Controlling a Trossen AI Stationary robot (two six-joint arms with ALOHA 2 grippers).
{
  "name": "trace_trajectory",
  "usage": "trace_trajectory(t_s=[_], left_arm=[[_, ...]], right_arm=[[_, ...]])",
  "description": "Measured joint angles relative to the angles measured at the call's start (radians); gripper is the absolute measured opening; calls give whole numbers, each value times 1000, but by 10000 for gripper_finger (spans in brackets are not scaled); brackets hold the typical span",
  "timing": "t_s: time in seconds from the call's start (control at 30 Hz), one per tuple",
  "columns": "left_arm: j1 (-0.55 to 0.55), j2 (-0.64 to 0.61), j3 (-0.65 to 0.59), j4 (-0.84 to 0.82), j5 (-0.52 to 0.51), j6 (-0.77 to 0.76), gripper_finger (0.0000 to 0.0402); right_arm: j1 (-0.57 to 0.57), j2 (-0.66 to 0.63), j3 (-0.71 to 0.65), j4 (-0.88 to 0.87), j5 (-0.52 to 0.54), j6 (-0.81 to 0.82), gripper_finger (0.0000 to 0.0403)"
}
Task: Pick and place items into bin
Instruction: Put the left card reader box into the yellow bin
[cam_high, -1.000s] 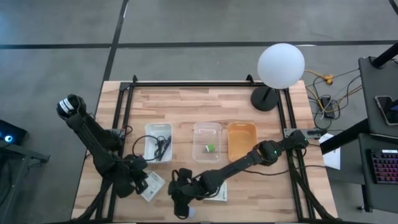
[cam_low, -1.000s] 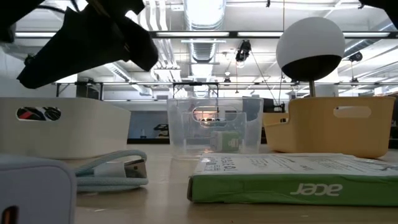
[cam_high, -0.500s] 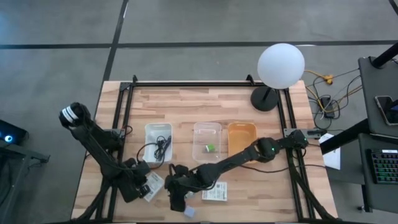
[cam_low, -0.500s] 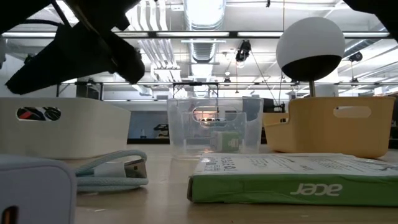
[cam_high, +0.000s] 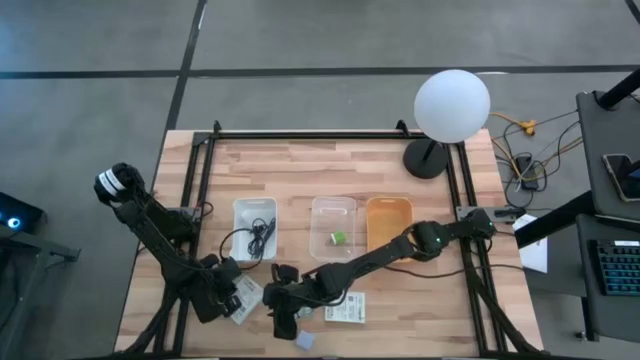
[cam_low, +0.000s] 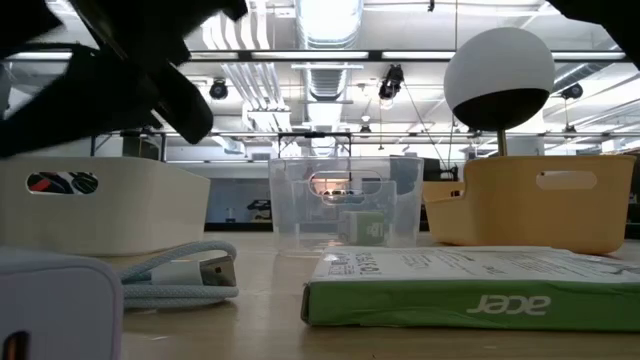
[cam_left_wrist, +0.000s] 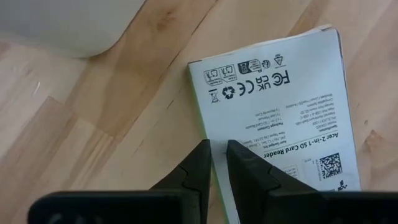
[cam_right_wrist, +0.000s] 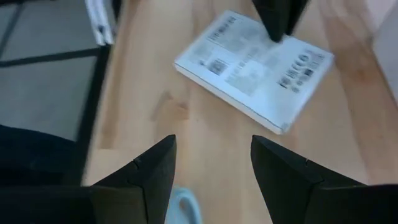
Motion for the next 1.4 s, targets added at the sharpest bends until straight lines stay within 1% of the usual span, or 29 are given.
trace_trajectory(t_s=[0.07, 0.1, 0.13, 0.2, 0.3, 0.37, 0.47, 0.53, 0.63, 0.8, 1.03, 1.17, 1.4], left_arm=[[-1, -2, -8, 10, 2, -6, 38], [-2, -2, -10, 15, 2, -6, 38], [-3, -2, -11, 18, 1, -5, 38], [-5, -2, -13, 20, 1, -5, 38], [-6, -2, -18, 24, 2, -6, 38], [-8, -1, -21, 29, 2, -5, 38], [-11, 1, -22, 31, 2, -6, 38], [-13, 2, -23, 32, 2, -6, 38], [-17, 2, -25, 33, 5, -6, 38], [-18, 2, -31, 37, 13, -7, 38], [-19, 2, -54, 79, 9, -31, 38], [-19, 2, -70, 159, 11, -32, 38], [-18, 2, -76, 172, -6, -42, 38]], right_arm=[[-1, 0, -18, 0, 12, 16, 194], [-6, 0, -30, 2, 11, 59, 194], [-12, 0, -43, 6, 9, 129, 194], [-32, 0, -69, 15, -11, 324, 194], [-76, 1, -103, 70, -85, 582, 194], [-96, 1, -126, 139, -115, 686, 194], [-101, 1, -149, 208, -153, 799, 194], [-100, 1, -166, 243, -176, 837, 194], [-100, 1, -178, 251, -177, 869, 194], [-97, 0, -203, 255, -165, 968, 194], [-99, 0, -213, 262, -147, 1045, 194], [-100, 8, -204, 284, -145, 1061, 194], [-100, 9, -209, 284, -142, 1081, 194]])
